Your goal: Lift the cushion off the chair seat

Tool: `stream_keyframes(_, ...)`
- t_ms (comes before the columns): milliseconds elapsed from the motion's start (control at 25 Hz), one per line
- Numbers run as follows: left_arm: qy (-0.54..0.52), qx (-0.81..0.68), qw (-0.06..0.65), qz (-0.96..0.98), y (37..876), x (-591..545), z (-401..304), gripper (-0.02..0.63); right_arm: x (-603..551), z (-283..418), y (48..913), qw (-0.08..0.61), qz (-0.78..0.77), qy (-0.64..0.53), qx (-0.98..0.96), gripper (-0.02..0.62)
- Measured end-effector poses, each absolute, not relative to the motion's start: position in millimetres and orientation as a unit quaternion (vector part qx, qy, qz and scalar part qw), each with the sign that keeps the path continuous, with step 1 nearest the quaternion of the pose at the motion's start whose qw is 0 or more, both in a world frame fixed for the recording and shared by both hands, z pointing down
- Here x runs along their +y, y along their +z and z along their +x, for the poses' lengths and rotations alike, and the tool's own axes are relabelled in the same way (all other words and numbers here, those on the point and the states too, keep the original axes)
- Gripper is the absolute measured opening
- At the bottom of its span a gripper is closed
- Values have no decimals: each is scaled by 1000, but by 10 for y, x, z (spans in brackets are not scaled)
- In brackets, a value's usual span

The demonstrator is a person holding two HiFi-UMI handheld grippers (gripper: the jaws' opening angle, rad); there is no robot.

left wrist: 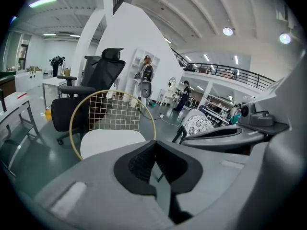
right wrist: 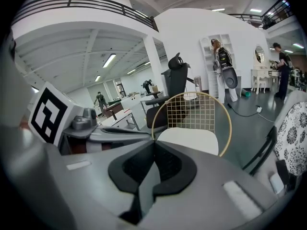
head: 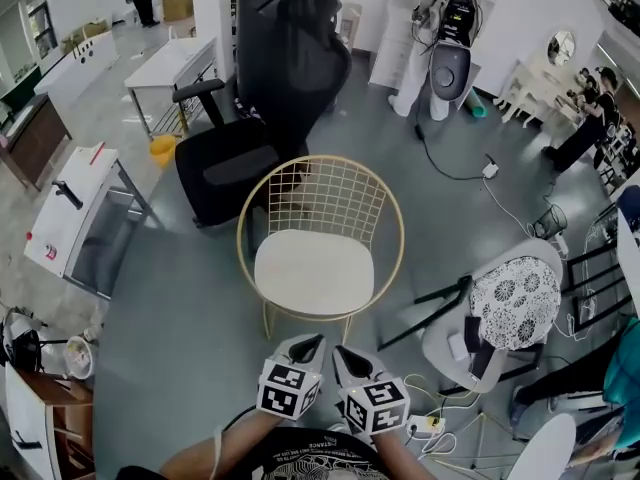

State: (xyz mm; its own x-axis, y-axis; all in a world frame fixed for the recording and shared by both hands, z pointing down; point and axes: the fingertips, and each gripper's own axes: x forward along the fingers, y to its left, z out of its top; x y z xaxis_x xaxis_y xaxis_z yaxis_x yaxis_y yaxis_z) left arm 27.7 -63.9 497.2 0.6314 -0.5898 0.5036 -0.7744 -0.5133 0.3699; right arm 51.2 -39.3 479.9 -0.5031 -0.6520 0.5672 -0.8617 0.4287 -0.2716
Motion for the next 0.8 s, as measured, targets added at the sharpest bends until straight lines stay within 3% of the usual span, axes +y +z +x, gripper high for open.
stream_keyframes(800,56,-395,414,818,5513,-981,262,-3,-846,428,5095,270,419,250,-830,-2)
